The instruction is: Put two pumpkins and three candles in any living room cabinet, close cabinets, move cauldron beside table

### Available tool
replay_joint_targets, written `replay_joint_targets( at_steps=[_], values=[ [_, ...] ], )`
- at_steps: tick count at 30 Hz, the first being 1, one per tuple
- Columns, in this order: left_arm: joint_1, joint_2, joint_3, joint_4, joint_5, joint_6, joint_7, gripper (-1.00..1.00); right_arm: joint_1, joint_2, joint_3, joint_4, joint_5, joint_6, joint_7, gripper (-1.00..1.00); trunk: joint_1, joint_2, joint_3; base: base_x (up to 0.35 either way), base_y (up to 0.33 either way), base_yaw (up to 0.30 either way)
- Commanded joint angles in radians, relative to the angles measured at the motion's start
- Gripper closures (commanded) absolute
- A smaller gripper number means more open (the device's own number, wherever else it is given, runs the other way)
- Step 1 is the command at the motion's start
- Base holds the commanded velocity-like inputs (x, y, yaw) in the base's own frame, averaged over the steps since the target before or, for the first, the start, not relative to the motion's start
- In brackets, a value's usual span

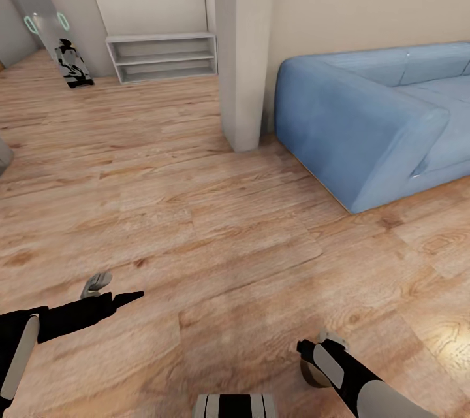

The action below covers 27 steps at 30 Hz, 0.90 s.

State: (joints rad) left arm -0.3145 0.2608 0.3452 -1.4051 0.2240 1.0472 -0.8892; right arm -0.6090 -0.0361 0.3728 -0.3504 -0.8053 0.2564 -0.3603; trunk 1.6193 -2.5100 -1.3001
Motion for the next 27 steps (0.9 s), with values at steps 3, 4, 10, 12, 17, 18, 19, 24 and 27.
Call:
replay_joint_targets(
  at_steps=[3,4,10,12,17,18,19,24,27],
  values=[
    [0.000,0.000,0.000,0.000,0.000,0.000,0.000,-1.00,0.000,-0.001,0.000,0.001,0.000,-0.011,0.000,-1.00,0.000,0.000,0.000,0.000,0.000,0.000],
    [0.000,0.000,0.001,0.000,0.000,0.000,0.000,-1.00,0.000,-0.001,0.000,0.002,0.000,-0.013,0.000,-1.00,0.000,0.000,0.000,0.000,0.000,0.000],
    [0.000,0.000,0.001,0.000,0.000,0.000,0.000,-1.00,0.000,-0.015,-0.001,0.005,-0.001,-0.024,0.000,-1.00,0.000,0.000,0.000,0.000,0.000,0.000],
    [0.000,0.000,0.000,0.000,0.000,0.000,0.000,-1.00,0.000,-0.021,-0.001,0.007,-0.001,-0.033,0.000,-1.00,0.000,0.000,0.000,0.000,0.000,0.000],
    [0.000,-0.001,0.000,0.000,0.000,0.000,0.000,-1.00,0.000,-0.026,-0.001,0.008,-0.002,-0.039,-0.001,-1.00,0.002,-0.001,-0.019,0.000,0.000,0.000],
    [0.000,-0.001,0.000,0.000,0.000,0.000,0.000,-1.00,0.000,-0.026,-0.001,0.008,-0.003,-0.040,-0.001,-1.00,0.003,-0.001,-0.023,0.000,0.000,0.000],
    [0.000,-0.001,0.000,0.000,0.000,0.000,0.000,-1.00,0.000,-0.026,-0.001,0.008,-0.002,-0.040,-0.001,-1.00,0.003,-0.001,-0.023,0.000,0.000,0.000],
    [0.000,-0.001,0.000,0.000,0.000,0.000,0.000,-1.00,0.000,-0.025,-0.002,0.008,-0.003,-0.040,-0.001,-1.00,0.003,-0.001,-0.023,0.000,0.000,0.000],
    [0.000,-0.001,0.000,0.000,0.000,0.000,0.000,-1.00,0.000,-0.025,-0.002,0.008,-0.003,-0.040,-0.001,-1.00,0.004,-0.002,-0.035,0.000,0.000,0.000]
  ],
)
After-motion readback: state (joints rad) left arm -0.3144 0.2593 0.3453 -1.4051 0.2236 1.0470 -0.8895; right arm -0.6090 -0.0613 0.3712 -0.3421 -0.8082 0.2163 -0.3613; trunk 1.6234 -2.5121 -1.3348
